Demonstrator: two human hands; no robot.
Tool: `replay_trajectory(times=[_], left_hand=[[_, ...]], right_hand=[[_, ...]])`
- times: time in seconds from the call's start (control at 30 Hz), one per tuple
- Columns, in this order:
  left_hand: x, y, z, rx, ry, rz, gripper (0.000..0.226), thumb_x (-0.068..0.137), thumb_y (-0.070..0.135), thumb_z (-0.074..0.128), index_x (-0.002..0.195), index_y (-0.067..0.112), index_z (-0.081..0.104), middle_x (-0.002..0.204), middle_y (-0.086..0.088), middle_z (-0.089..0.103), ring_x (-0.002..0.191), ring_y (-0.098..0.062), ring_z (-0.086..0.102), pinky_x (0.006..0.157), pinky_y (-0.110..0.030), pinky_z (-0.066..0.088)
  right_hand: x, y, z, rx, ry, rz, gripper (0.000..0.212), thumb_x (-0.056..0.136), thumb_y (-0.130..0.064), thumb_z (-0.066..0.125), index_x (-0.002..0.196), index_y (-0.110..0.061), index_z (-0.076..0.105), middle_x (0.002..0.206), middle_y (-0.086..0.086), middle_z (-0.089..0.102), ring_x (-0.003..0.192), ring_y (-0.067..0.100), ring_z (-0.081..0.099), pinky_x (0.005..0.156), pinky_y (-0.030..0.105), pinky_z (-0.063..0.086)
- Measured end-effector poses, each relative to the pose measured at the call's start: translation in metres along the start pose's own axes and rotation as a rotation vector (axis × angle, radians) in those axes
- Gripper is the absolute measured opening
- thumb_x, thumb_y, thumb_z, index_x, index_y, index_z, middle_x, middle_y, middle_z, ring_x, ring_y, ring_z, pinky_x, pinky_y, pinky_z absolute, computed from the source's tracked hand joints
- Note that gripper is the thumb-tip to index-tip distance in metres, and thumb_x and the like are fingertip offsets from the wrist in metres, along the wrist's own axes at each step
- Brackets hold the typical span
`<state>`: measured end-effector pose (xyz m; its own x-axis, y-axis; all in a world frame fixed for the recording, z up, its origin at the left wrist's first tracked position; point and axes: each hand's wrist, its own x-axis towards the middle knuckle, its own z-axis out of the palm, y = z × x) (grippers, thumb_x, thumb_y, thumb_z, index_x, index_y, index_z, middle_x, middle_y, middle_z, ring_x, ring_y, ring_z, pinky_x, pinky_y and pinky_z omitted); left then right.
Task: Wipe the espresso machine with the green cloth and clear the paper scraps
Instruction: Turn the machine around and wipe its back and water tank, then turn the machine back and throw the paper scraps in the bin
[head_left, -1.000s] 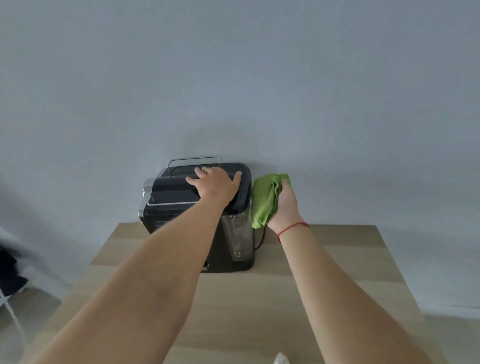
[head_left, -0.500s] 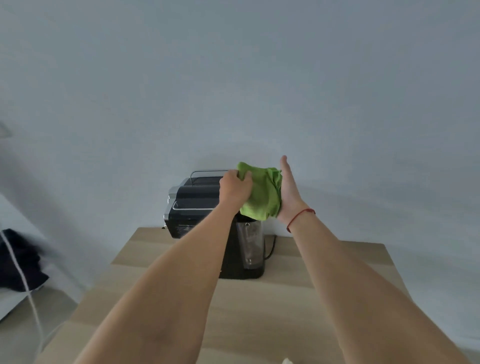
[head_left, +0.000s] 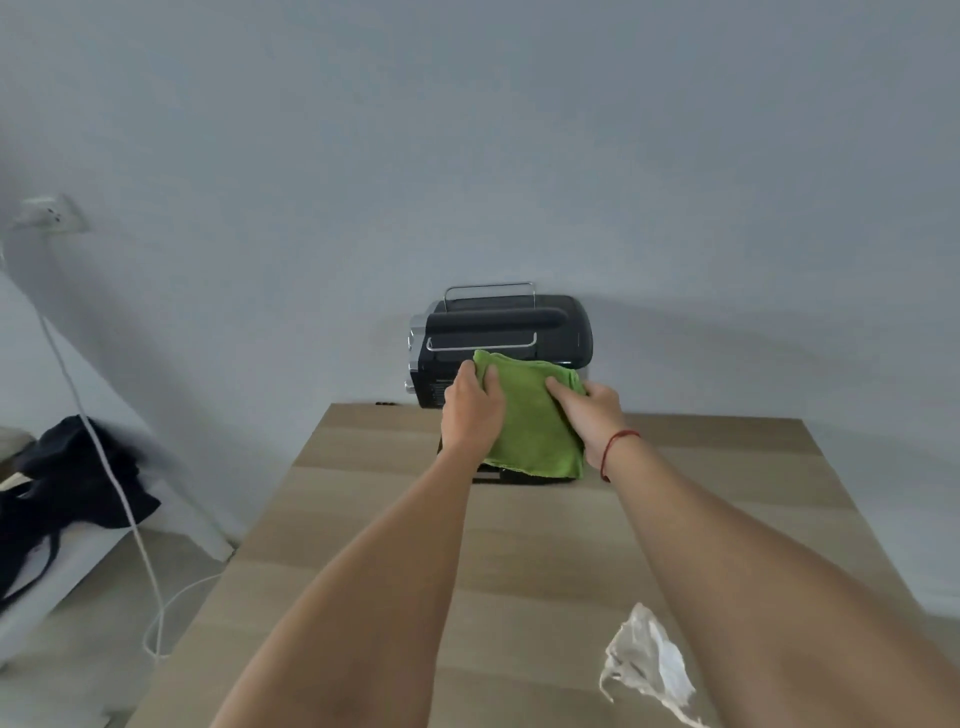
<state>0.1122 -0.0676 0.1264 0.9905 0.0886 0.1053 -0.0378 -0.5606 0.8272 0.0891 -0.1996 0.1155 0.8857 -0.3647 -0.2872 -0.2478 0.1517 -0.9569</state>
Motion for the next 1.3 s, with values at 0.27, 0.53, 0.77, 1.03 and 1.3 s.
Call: replay_trajectory(times=[0.27,0.53,0.77,1.03,1.3], left_hand=[[-0.065,-0.115,-0.001,0.046,-0.171,-0.254,0.026,0.100,0.031,0.039,0.108,0.008,0.050,0.110,-0.013,0.060,0.096,-0.033,0.060,0.084,-0.044,0.051],[-0.142,-0.213,0.016,0.200,-0.479,-0.459,0.034,0.094,0.019,0.047,0.127,0.012,0.046,0.118,-0.015,0.058,0.103,-0.035,0.060,0.086,-0.042,0.053],[-0.152,-0.226,0.011,0.374,-0.571,-0.491,0.040,0.093,0.021,0.059,0.127,0.007,0.043,0.121,-0.014,0.055,0.108,-0.032,0.059,0.083,-0.039,0.053],[-0.087,-0.147,-0.028,0.435,-0.414,-0.307,0.050,0.092,0.035,0.052,0.133,0.007,0.041,0.130,-0.012,0.054,0.120,-0.031,0.053,0.091,-0.040,0.047],[-0.008,-0.039,-0.068,0.265,-0.055,0.015,0.050,0.098,0.035,0.046,0.137,0.005,0.040,0.135,-0.013,0.045,0.123,-0.028,0.045,0.095,-0.041,0.044]], right_hand=[[-0.051,0.121,0.025,-0.143,0.121,0.221,0.038,0.076,-0.019,0.073,0.112,-0.009,0.065,0.105,0.010,0.069,0.096,0.028,0.066,0.091,0.039,0.054],[-0.108,0.251,0.024,-0.216,0.197,0.400,0.045,0.075,-0.003,0.067,0.119,-0.007,0.063,0.110,0.014,0.069,0.097,0.028,0.067,0.080,0.031,0.054],[-0.114,0.255,0.023,-0.692,0.150,0.257,0.060,0.074,-0.011,0.075,0.129,-0.006,0.053,0.125,0.014,0.060,0.116,0.031,0.058,0.097,0.037,0.049],[-0.091,0.157,0.040,-0.505,0.209,0.257,0.043,0.082,-0.014,0.068,0.122,-0.002,0.060,0.128,0.015,0.061,0.118,0.034,0.059,0.096,0.035,0.047],[-0.051,0.028,0.047,-0.306,0.236,0.029,0.050,0.088,-0.019,0.060,0.133,-0.003,0.044,0.128,0.014,0.056,0.116,0.034,0.056,0.098,0.040,0.047]])
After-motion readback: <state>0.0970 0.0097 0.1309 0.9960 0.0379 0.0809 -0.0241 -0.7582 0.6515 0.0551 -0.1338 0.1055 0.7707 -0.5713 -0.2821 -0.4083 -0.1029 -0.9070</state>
